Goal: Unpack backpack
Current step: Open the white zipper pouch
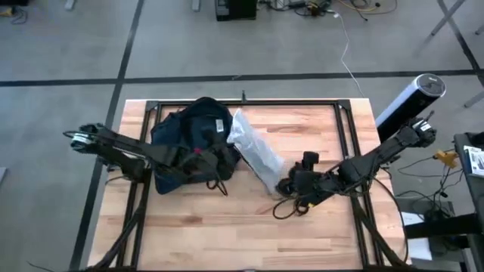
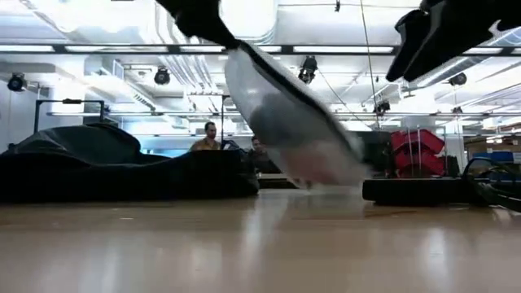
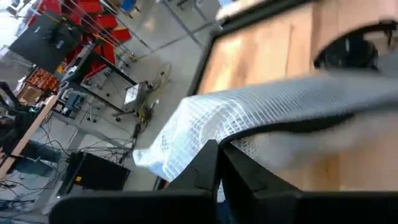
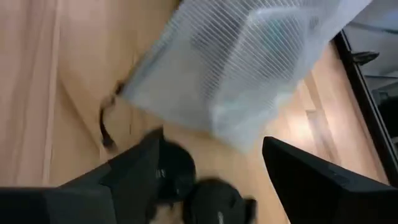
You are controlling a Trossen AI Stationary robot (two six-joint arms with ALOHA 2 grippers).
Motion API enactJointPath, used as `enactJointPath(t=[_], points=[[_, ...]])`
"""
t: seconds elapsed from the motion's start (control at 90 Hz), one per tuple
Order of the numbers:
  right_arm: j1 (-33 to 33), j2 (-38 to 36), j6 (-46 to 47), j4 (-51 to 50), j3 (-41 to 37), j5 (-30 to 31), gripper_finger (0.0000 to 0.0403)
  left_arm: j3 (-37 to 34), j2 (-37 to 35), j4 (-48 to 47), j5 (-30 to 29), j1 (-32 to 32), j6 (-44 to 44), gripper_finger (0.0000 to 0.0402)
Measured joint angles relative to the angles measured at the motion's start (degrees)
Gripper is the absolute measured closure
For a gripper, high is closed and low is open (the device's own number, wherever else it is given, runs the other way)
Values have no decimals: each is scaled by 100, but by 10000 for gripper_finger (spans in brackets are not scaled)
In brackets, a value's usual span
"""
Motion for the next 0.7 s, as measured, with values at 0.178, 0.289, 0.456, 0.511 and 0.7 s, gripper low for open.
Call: enactJointPath(t=[0.178, 0.289, 0.456, 0.511, 0.7], points=[[-4, 787, -29, 1275, -3, 319, 144, 61, -284, -61, 33, 80, -114, 402], [-4, 1294, -544, 2470, -4, 341, 154, 318, -297, -103, 35, 112, -15, 402], [-7, 1957, -1490, 3716, 173, 735, 170, 847, -172, -150, 119, 132, 336, 402], [-7, 2151, -1575, 3922, 328, 1119, 175, 1034, -99, -260, 184, 153, 332, 402], [-9, 2792, -1385, 4058, 923, 1689, 191, 1695, 169, -752, 208, 167, 239, 402]])
